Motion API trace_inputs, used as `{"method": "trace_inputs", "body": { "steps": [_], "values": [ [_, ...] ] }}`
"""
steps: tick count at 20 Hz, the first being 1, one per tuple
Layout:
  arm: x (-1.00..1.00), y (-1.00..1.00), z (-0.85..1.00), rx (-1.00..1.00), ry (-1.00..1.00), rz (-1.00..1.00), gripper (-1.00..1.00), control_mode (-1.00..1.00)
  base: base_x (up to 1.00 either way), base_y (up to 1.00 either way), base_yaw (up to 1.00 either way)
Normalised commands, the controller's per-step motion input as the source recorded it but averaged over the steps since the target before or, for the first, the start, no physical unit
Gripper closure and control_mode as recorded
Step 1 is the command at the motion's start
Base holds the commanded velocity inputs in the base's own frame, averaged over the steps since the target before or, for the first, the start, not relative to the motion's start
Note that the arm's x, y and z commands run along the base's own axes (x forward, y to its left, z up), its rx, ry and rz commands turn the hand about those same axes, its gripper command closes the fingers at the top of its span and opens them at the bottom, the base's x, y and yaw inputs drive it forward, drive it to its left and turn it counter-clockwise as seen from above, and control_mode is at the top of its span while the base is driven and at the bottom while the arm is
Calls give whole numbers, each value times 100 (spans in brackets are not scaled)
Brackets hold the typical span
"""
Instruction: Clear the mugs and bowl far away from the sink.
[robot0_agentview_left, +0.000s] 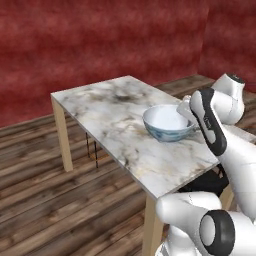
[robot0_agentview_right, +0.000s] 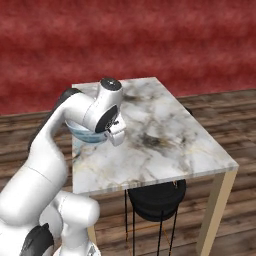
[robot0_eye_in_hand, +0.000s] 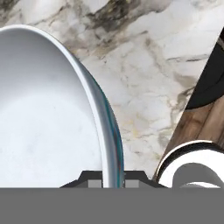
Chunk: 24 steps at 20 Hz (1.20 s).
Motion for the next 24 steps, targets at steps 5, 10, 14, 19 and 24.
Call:
{"method": "trace_inputs", "body": {
  "steps": [5,10,14,19,24],
  "values": [
    [98,0,-43,0,2,7,100,-100,0,0,0],
    [84,0,-41,-1,0,9,100,-100,0,0,0],
    [71,0,-41,-1,0,9,100,-100,0,0,0],
    [54,-1,-42,0,0,8,100,-100,0,0,0],
    [34,-8,-43,0,0,5,100,-100,0,0,0]
  ]
}}
